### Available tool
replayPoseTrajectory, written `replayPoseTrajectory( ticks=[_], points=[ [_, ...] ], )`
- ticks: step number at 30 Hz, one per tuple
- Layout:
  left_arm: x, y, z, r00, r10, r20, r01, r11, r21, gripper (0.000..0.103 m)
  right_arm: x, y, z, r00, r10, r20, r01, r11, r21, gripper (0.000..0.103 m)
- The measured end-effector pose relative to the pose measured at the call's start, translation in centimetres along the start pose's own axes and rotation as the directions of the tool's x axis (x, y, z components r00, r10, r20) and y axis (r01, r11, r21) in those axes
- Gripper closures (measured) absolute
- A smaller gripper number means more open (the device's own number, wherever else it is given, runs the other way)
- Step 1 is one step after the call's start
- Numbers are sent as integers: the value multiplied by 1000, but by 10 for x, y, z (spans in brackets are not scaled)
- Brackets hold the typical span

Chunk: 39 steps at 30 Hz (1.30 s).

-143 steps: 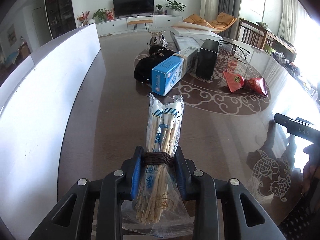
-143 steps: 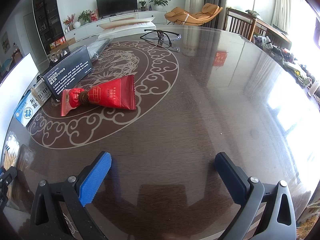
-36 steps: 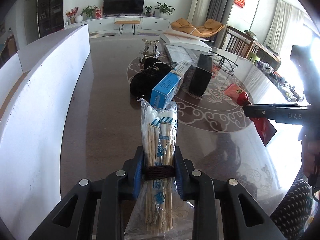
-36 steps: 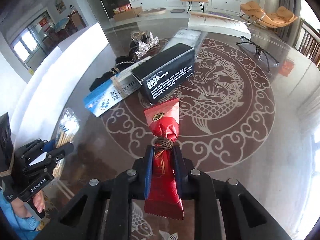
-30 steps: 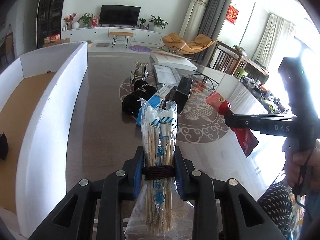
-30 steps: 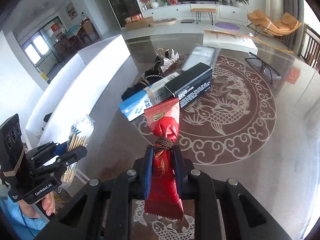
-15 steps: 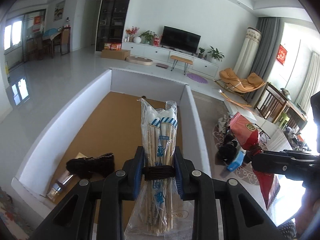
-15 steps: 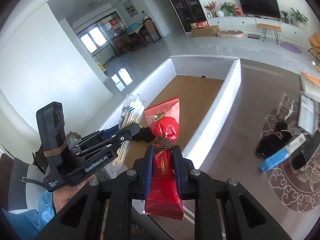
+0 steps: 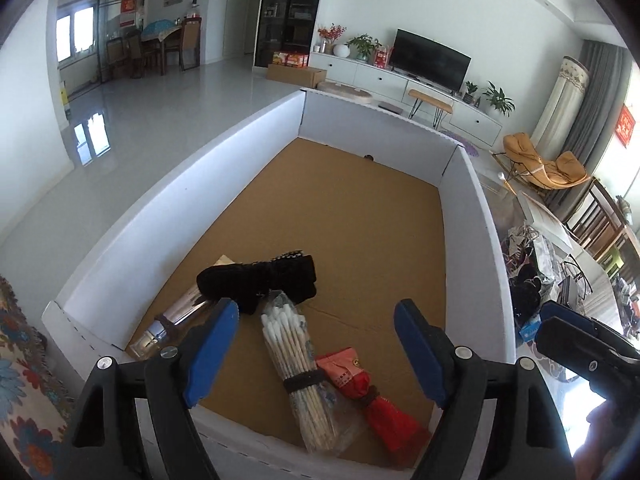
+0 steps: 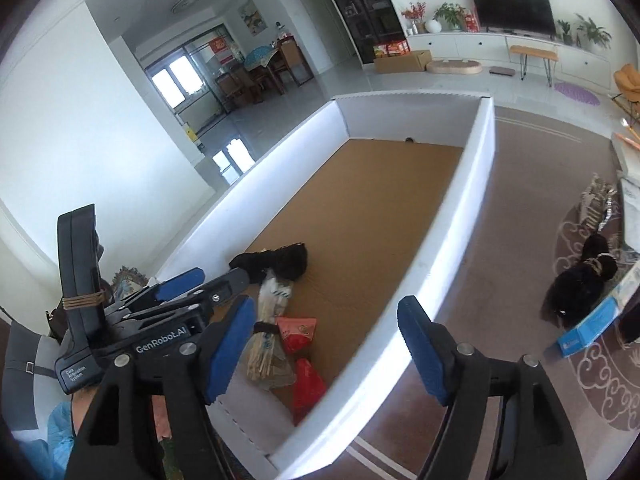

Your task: Organize objects

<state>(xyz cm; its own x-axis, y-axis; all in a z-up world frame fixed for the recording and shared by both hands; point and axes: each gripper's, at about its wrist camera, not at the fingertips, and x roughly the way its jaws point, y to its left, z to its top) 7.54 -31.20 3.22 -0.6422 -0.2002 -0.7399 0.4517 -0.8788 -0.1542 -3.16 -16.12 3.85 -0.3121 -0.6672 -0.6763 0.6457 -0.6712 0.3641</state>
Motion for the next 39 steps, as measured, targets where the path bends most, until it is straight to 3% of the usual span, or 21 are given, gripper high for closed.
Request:
replayPoseTrajectory(
  ticks=[3,6,9,12,15,18,21,26,29,39],
  points=[
    [-9,-34,-2,997,-75,31,73,996,53,24,-34,-38,-18,984,-148,100,149,989,-6,13],
    [-23,-81,-11,980,-195,34,187,971,151,24,-60,-89,-41,939,-315,139,315,949,20,11],
    [-39,-136,-33,948,-318,-7,308,911,274,23,-72,-142,-72,876,-473,95,469,881,62,11],
    [-39,-189,-64,908,-402,-115,416,837,355,16,-91,-187,-101,817,-574,52,566,816,114,11],
    [-17,-229,-97,882,-416,-221,471,797,379,15,-107,-219,-118,772,-635,24,622,763,174,11],
    [19,-254,-117,891,-363,-274,447,806,387,16,-116,-238,-130,743,-669,14,650,726,222,11],
    [44,-267,-129,906,-323,-272,411,822,395,16,-123,-239,-143,732,-681,23,655,714,246,11],
    [72,-272,-125,936,-268,-227,343,836,429,16,-132,-249,-150,753,-658,14,624,720,305,11],
    [83,-266,-121,941,-255,-222,328,850,413,16,-134,-260,-152,758,-653,-7,612,707,354,11],
    [86,-277,-126,961,-204,-186,271,826,494,12,-120,-265,-153,755,-652,-75,634,696,337,11]
  ],
)
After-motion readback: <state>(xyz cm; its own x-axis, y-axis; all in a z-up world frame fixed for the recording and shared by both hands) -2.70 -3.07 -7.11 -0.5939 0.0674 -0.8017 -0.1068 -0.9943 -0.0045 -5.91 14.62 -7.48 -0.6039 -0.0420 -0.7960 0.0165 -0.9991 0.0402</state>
